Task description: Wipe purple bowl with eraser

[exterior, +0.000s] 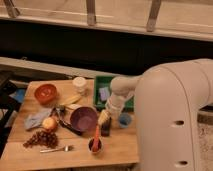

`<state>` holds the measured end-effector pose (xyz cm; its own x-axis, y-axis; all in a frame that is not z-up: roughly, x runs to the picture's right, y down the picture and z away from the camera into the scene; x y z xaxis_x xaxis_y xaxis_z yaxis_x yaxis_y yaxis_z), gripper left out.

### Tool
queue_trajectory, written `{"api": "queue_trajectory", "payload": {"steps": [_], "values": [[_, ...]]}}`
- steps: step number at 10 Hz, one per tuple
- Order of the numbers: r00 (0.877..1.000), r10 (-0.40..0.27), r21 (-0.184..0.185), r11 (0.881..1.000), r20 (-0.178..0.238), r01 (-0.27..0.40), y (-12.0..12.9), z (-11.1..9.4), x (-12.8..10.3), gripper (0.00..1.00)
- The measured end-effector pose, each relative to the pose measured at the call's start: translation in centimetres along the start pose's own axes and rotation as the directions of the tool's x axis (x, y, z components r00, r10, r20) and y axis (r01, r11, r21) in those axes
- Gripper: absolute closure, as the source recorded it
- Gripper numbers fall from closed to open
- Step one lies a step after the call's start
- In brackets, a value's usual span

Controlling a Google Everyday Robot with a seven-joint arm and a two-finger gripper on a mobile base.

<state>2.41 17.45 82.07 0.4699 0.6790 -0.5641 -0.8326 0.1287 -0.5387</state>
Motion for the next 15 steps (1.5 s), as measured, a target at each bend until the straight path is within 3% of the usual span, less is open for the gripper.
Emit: {"api": "queue_trajectory", "payload": {"steps": [5,15], "values": [[1.0,0.002,0.008,1.0,-0.01,-0.002,-0.3,-0.2,0.4,0.3],[0.999,0.03,0.099,0.995,-0.03,-0.027,0.8,2.1,-0.3,0.3]]}}
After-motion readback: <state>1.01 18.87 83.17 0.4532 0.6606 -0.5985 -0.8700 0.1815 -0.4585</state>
